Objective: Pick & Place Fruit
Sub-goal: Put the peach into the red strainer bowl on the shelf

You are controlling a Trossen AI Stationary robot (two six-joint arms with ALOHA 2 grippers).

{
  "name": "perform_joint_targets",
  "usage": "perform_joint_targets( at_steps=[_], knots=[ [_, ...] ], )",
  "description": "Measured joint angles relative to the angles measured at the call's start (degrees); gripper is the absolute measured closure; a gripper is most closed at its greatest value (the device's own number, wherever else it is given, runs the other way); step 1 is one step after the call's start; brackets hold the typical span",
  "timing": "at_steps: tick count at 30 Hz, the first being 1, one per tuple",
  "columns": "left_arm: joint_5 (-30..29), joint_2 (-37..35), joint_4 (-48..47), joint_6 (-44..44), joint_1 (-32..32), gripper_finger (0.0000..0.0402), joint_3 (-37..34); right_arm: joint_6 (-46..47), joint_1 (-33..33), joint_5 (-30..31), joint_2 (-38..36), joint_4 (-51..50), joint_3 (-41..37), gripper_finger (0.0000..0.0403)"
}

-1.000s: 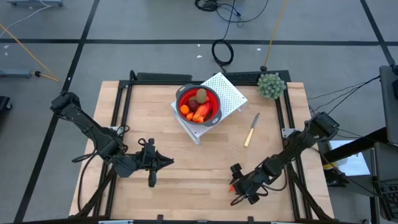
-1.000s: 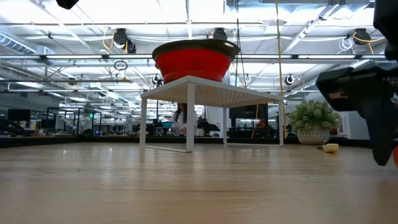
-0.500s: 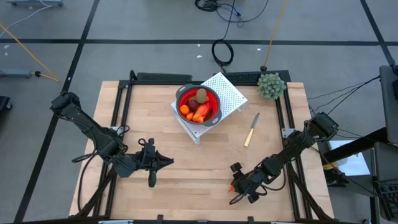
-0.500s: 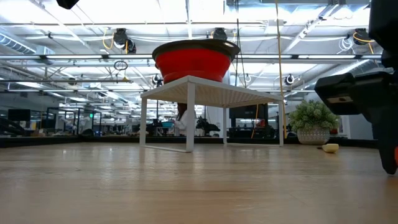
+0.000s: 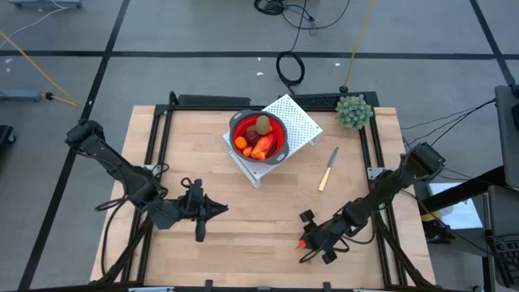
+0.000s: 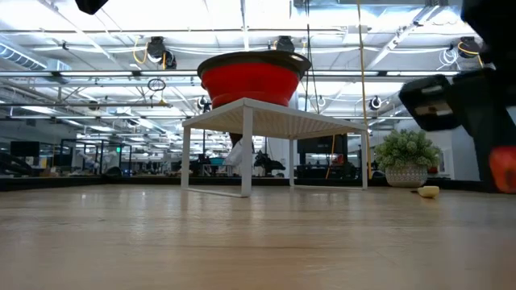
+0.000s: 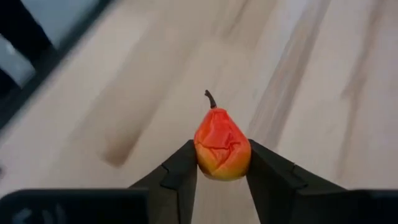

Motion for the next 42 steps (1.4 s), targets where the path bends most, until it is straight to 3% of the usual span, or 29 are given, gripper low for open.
perform_joint_targets(
  at_steps=[6,14,18,33,42],
  knots=[
    [0.60,0.00,2.00,0.31,1.90,0.0381,0.02,0.01,-1.80,0.09,-7.84,-0.13,0.05,0.0290],
    [5.37,0.11,8.02,5.67,4.02,0.0397,0.02,1.51,-5.05,0.18,-17.35,4.45,0.04,0.0288],
    [6.03,0.11,13.02,8.89,4.82,0.0396,0.02,1.17,-6.30,3.12,-20.76,7.79,0.04,0.0292],
    [6.03,0.49,29.25,25.52,7.27,0.0247,0.04,-3.43,-10.95,4.44,-24.48,22.66,0.07,0.0291],
    [10.65,6.52,45.09,38.60,10.05,0.0209,0.09,-1.55,-14.14,4.29,-24.48,31.36,0.07,0.0288]
  ],
)
